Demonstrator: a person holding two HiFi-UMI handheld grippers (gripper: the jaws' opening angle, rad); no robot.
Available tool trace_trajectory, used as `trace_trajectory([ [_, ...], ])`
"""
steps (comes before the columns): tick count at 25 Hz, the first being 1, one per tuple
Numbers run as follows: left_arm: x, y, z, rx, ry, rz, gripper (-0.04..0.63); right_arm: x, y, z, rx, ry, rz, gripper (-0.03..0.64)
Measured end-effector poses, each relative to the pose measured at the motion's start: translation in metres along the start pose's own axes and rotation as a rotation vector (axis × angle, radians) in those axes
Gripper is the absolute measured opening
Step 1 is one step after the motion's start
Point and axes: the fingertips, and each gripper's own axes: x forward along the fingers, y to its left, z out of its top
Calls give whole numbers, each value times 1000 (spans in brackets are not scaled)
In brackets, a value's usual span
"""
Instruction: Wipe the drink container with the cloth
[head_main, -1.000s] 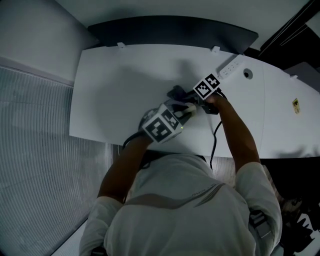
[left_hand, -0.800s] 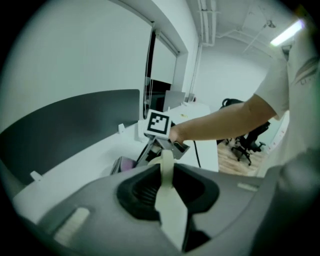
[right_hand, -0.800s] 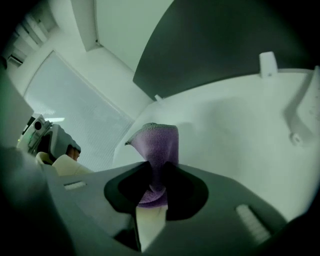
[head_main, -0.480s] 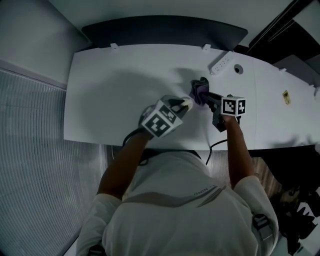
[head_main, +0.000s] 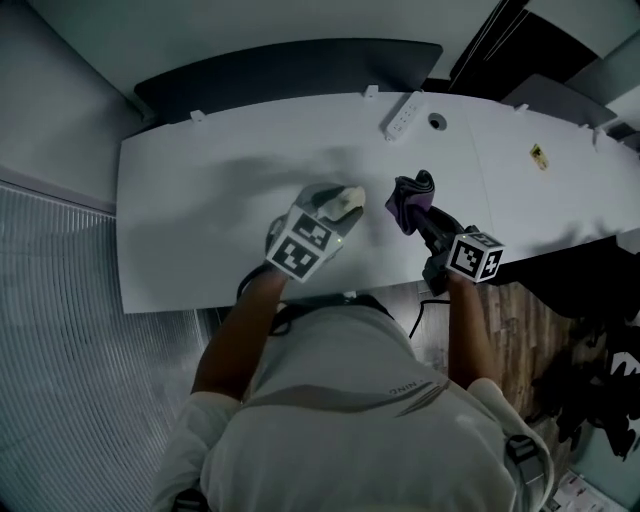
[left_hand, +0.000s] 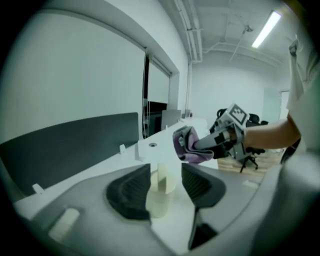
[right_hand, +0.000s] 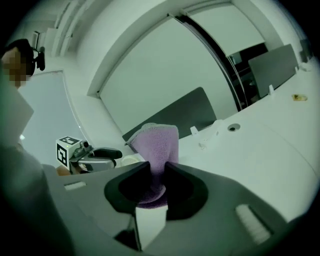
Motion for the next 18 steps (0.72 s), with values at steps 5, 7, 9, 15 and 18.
trace_trajectory([
  [5, -50, -2, 30, -21, -208, 73, 153, -27, 34, 22, -121, -162, -119, 83],
  [7, -76, 1, 40, -39, -273, 120, 101, -37, 52, 34, -170, -225, -155, 83],
  [9, -103, 7, 46, -82, -343, 158, 54, -48, 71, 46, -219, -284, -184, 83],
  [15, -174, 22, 52, -115, -502, 208, 3, -72, 125, 75, -338, -434, -231, 81],
  [18, -193, 19, 56, -82, -527, 230, 3, -78, 144, 83, -356, -454, -215, 81],
])
